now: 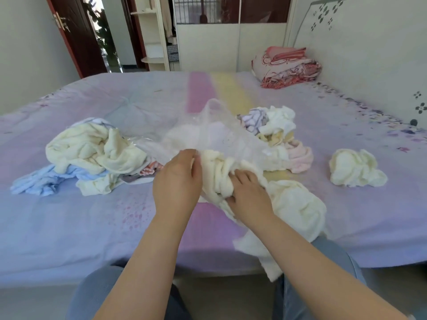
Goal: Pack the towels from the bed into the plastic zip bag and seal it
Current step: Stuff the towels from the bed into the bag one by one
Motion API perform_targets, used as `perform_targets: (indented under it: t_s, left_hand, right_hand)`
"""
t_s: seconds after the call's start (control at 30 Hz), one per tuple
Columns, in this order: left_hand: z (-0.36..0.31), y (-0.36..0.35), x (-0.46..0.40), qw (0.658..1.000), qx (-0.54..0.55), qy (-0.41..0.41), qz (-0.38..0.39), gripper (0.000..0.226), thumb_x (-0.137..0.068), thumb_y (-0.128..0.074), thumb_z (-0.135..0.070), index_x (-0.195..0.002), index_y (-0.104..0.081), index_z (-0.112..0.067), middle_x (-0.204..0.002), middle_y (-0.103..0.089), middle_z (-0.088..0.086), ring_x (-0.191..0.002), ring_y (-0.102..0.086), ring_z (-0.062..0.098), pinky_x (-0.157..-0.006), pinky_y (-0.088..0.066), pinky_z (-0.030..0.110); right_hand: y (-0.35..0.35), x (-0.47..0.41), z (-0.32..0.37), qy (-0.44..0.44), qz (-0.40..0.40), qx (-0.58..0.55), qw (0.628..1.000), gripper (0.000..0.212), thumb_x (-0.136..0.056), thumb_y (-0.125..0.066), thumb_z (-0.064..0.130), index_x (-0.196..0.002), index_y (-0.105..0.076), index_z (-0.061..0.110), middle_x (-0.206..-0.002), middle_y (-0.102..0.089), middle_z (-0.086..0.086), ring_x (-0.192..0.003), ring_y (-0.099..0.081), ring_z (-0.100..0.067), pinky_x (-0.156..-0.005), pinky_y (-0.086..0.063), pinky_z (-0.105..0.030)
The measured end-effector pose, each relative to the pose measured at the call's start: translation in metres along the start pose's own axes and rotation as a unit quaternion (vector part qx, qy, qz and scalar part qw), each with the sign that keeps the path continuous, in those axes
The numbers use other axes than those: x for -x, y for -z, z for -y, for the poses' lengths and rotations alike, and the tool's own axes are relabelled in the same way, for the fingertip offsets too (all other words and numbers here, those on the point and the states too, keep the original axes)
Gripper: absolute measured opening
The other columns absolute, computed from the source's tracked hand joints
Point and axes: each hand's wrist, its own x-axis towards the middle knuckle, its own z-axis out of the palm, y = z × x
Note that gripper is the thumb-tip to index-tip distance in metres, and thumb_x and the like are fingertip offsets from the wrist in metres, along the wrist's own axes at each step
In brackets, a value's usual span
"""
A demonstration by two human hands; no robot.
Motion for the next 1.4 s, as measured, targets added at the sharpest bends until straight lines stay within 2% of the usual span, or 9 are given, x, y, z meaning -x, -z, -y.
perform_targets:
  t_s: [0.1, 0.3, 0.5, 0.6, 0.8, 0.97, 1.1, 1.2, 1.4]
  left_hand:
    - [0.002, -0.009, 0.01, 1.0, -0.009, -0.021, 0.02, 0.016, -0.095, -0.055, -0.023, -0.103, -0.067, -0.016, -0.087, -0.07, 0.006, -0.08, -0.066, 0.034, -0.054, -0.041, 0.032]
    - [0.011, -0.012, 0.017, 0.999, -0.012, -0.033, 0.021, 0.014, -0.094, -0.058, -0.021, -0.102, -0.068, -0.016, -0.09, -0.07, 0.004, -0.097, -0.068, 0.033, -0.057, -0.03, 0.026]
    - [0.013, -0.016, 0.021, 0.999, 0.006, -0.05, 0.016, 0.014, -0.091, -0.063, -0.017, -0.102, -0.071, -0.016, -0.092, -0.073, 0.005, -0.1, -0.07, 0.029, -0.057, -0.036, 0.025]
    - [0.019, -0.015, 0.024, 0.998, 0.01, -0.057, 0.016, 0.017, -0.089, -0.062, -0.017, -0.102, -0.072, -0.016, -0.096, -0.074, 0.003, -0.108, -0.068, 0.026, -0.059, -0.041, 0.026]
    - [0.027, -0.001, 0.025, 0.999, 0.05, -0.006, 0.015, 0.02, -0.089, -0.067, -0.011, -0.108, -0.074, -0.014, -0.111, -0.074, 0.007, -0.104, -0.069, 0.026, -0.073, -0.041, 0.024]
    - [0.035, 0.008, 0.019, 0.993, 0.101, 0.059, 0.018, 0.021, -0.096, -0.059, -0.022, -0.112, -0.072, -0.022, -0.113, -0.073, 0.001, -0.096, -0.068, 0.02, -0.072, -0.045, 0.024]
    - [0.034, 0.018, 0.007, 0.982, 0.163, 0.096, -0.026, 0.019, -0.097, -0.057, -0.023, -0.108, -0.072, -0.021, -0.089, -0.068, -0.015, -0.085, -0.06, 0.006, -0.07, -0.047, 0.026]
    - [0.039, 0.019, 0.001, 0.976, 0.181, 0.121, -0.02, 0.018, -0.096, -0.057, -0.026, -0.106, -0.072, -0.023, -0.085, -0.066, -0.02, -0.082, -0.06, 0.005, -0.072, -0.049, 0.028]
    - [0.034, 0.001, 0.009, 0.976, 0.187, 0.114, -0.009, 0.019, -0.096, -0.058, -0.023, -0.11, -0.071, -0.02, -0.111, -0.054, -0.03, -0.119, -0.054, 0.003, -0.083, -0.042, 0.01]
  right_hand:
    - [0.008, 0.004, 0.006, -0.044, 0.047, 0.062, 0.996, 0.066, -0.088, -0.055, 0.043, -0.147, -0.029, 0.032, -0.161, -0.011, -0.003, -0.142, -0.019, -0.034, -0.109, -0.032, -0.048]
    - [0.033, 0.026, 0.004, -0.174, 0.006, 0.071, 0.982, 0.084, -0.08, -0.048, 0.072, -0.149, -0.012, 0.04, -0.159, 0.0, -0.009, -0.135, -0.027, -0.041, -0.094, -0.043, -0.048]
    - [0.016, 0.002, 0.009, -0.249, 0.162, -0.154, 0.942, 0.103, -0.069, -0.04, 0.083, -0.147, 0.011, 0.04, -0.129, -0.053, -0.01, -0.097, -0.063, -0.033, -0.079, -0.05, -0.039]
    - [0.011, -0.018, 0.022, -0.228, 0.276, -0.182, 0.916, 0.101, -0.071, -0.061, 0.066, -0.146, -0.004, 0.029, -0.089, -0.066, -0.004, -0.065, -0.067, -0.024, -0.059, -0.056, -0.033]
    - [-0.003, -0.052, 0.047, -0.238, 0.287, -0.315, 0.872, 0.013, -0.079, -0.06, 0.022, -0.082, -0.059, 0.01, -0.069, -0.061, -0.009, -0.049, -0.056, -0.019, -0.046, -0.046, -0.027]
    - [-0.011, -0.118, 0.073, -0.264, 0.165, -0.602, 0.735, 0.051, -0.082, -0.064, 0.013, -0.131, -0.052, 0.007, -0.106, -0.063, -0.011, -0.097, -0.067, -0.033, -0.067, -0.059, -0.038]
    - [-0.038, -0.153, 0.066, -0.164, 0.218, -0.581, 0.767, 0.092, -0.079, -0.065, 0.023, -0.147, -0.008, 0.048, -0.153, -0.03, 0.003, -0.136, -0.041, -0.029, -0.099, -0.046, -0.052]
    - [0.01, -0.106, 0.078, -0.127, 0.183, -0.438, 0.871, 0.062, -0.094, -0.048, 0.017, -0.15, -0.024, 0.032, -0.146, -0.038, 0.005, -0.129, -0.042, -0.016, -0.099, -0.041, -0.031]
    - [0.034, 0.009, 0.049, -0.059, -0.031, -0.43, 0.9, 0.024, -0.096, -0.05, 0.012, -0.107, -0.062, 0.03, -0.102, -0.069, 0.018, -0.097, -0.065, 0.0, -0.088, -0.052, -0.024]
